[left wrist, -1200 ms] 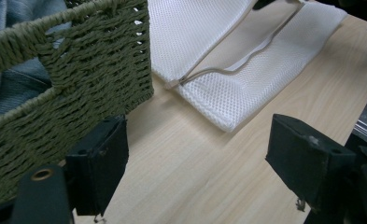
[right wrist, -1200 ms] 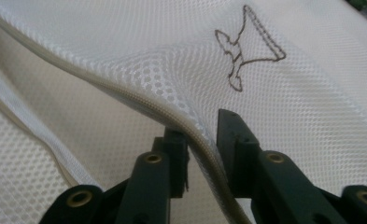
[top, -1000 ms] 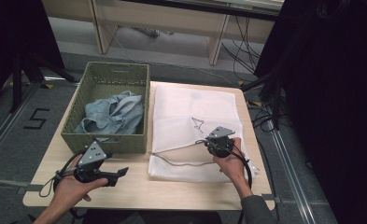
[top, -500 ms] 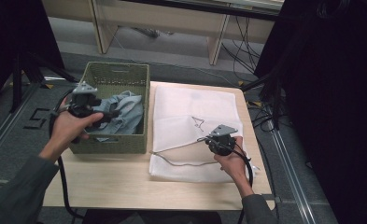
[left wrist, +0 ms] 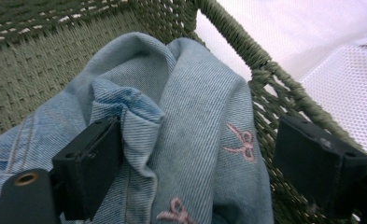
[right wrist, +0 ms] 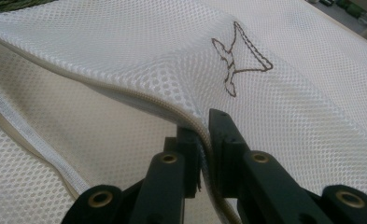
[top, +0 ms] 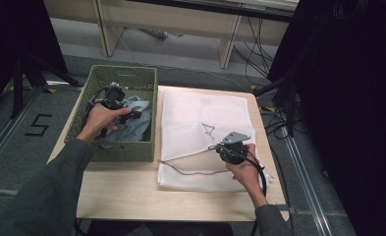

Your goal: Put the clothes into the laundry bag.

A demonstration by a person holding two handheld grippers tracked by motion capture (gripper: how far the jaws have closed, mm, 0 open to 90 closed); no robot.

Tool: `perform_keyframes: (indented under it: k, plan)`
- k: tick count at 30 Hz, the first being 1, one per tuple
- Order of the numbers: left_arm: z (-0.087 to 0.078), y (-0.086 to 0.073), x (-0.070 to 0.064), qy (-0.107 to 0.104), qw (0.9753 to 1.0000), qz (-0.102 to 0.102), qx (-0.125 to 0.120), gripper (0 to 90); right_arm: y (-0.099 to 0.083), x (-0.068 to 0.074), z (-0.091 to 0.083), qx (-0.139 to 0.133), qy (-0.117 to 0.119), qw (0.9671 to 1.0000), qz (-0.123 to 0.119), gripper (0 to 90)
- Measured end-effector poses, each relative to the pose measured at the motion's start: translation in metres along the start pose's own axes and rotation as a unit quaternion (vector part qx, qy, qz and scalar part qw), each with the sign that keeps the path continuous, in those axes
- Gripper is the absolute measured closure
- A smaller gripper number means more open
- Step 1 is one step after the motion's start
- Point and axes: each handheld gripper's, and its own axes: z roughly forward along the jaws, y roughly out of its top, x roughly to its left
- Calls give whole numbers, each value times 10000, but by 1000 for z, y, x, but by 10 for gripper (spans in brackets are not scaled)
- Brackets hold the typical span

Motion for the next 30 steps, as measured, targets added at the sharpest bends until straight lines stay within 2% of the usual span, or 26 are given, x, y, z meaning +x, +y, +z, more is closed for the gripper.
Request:
perform_keyframes:
  k: [2, 3, 4, 5, 8, 10, 11, 13, 14, 16, 17, 20, 21, 22, 25, 28, 30]
  plan:
    - [7, -1, -1, 117, 9999, 4, 81, 147, 0, 0, 0, 7, 18, 10000, -2, 833]
    - [10, -2, -1, 140, 9996, 100, 216, 147, 0, 0, 0, 12, 17, 10000, -12, 833]
    - [17, -5, 0, 121, 9993, 41, 343, 145, 0, 0, 0, 25, 11, 10000, -6, 832]
    - [17, -5, 0, 121, 9993, 41, 343, 144, 0, 0, 0, 25, 11, 10000, -6, 832]
    - [25, -9, 3, 279, 9984, 37, 491, 136, 0, 1, 0, 34, 12, 10000, -17, 831]
    - [29, -13, 6, 322, 9982, -164, 482, 113, 0, 1, 0, 45, 14, 10000, -33, 830]
    - [33, -16, 9, 326, 9969, -291, 656, 51, -1, 1, 1, 61, 11, 10000, -64, 829]
    - [36, -19, 10, 273, 9964, -328, 736, 17, -1, 1, 1, 64, 17, 10000, -66, 828]
    - [38, -22, 7, 193, 9955, -511, 779, 0, 0, 0, 2, 57, 39, 9999, -134, 828]
    - [40, -26, 6, 162, 9966, -209, 776, 0, -1, 1, 2, 69, 40, 9999, -118, 826]
    - [39, -26, 8, 118, 9963, -168, 832, 0, -1, 1, 2, 73, 40, 9999, -113, 826]
    - [43, -28, 9, 168, 9962, -244, 824, 0, -1, 2, 2, 96, 19, 9999, -58, 824]
    - [45, -29, 7, 183, 9961, -405, 768, 0, -1, 2, 3, 94, 4, 9999, -51, 823]
    - [46, -29, 8, 197, 9950, -404, 888, 0, -1, 3, 3, 102, 12, 9999, -52, 823]
    - [51, -31, 8, 209, 9950, -475, 850, 0, -1, 3, 2, 98, 2, 9999, -50, 822]
    - [54, -33, 9, 167, 9930, -603, 1002, 0, -1, 2, 2, 94, 0, 9999, -47, 822]
    - [56, -34, 8, 158, 9930, -552, 1027, 4, -1, 3, 2, 101, 16, 9999, -53, 821]
